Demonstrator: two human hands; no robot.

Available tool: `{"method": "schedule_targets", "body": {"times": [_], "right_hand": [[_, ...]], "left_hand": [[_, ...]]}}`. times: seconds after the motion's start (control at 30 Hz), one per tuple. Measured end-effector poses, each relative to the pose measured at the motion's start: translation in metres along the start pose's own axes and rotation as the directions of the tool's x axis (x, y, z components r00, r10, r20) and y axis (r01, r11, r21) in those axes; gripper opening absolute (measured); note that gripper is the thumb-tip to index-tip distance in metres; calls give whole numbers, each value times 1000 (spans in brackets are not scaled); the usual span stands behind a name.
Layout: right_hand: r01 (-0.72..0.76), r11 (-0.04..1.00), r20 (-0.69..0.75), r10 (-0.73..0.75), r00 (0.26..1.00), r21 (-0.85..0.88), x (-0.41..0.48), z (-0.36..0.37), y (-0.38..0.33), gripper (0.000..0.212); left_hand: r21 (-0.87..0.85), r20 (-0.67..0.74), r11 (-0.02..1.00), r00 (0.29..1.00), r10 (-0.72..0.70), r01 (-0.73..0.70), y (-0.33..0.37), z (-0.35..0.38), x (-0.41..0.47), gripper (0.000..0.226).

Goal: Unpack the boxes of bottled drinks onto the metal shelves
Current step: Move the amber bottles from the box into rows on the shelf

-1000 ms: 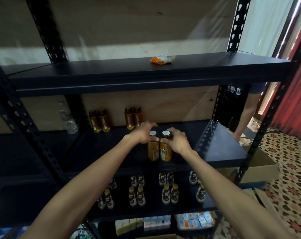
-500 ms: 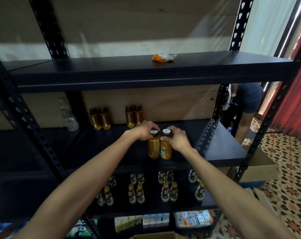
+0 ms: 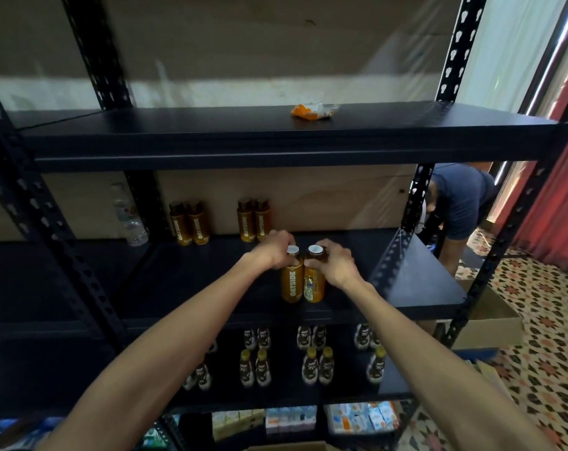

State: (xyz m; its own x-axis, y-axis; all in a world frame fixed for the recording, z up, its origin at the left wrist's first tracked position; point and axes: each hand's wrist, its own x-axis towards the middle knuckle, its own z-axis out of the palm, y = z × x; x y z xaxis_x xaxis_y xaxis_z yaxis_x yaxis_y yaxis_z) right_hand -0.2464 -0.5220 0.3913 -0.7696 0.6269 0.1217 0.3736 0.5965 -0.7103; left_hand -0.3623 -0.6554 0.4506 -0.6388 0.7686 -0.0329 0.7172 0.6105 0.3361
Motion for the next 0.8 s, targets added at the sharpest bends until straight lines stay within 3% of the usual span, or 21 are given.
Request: {"method": "schedule_targets", "body": {"times": [0.17,0.27,0.33,0.43,0.53,0.63,0.73,0.8], "right_hand": [[13,998,98,-7,995,-65,5,-9,-7,58],[0,992,25,4,1000,-128,6,-11,-15,66],[-31,990,3,31,1000,-135,9,-11,-19,56],[-62,994,87,69,994,-86,19,-18,-25,48],[-15,996,201,33,979,-91,23,-31,-30,54],[-12,993,184,33,982,-115,21,-31,-28,67],[-26,989,98,40,994,-145,20,-25,-28,45],[22,987,146,1,989,-159,23,-29,-31,30]], "left_hand": [[-5,-3,1000,1000,-22,22,0,4,-1,53],[23,4,999,999,-36,36,1,4,-2,53],[41,10,998,998,-55,54,2,3,-1,56],[47,12,996,997,-75,75,4,3,-1,58],[36,13,996,996,-86,85,5,5,-2,57],[64,8,994,996,-85,84,8,8,-2,53],[63,-3,994,996,-88,88,8,10,-2,53],[71,-9,994,996,-87,87,7,10,-2,56]]}}
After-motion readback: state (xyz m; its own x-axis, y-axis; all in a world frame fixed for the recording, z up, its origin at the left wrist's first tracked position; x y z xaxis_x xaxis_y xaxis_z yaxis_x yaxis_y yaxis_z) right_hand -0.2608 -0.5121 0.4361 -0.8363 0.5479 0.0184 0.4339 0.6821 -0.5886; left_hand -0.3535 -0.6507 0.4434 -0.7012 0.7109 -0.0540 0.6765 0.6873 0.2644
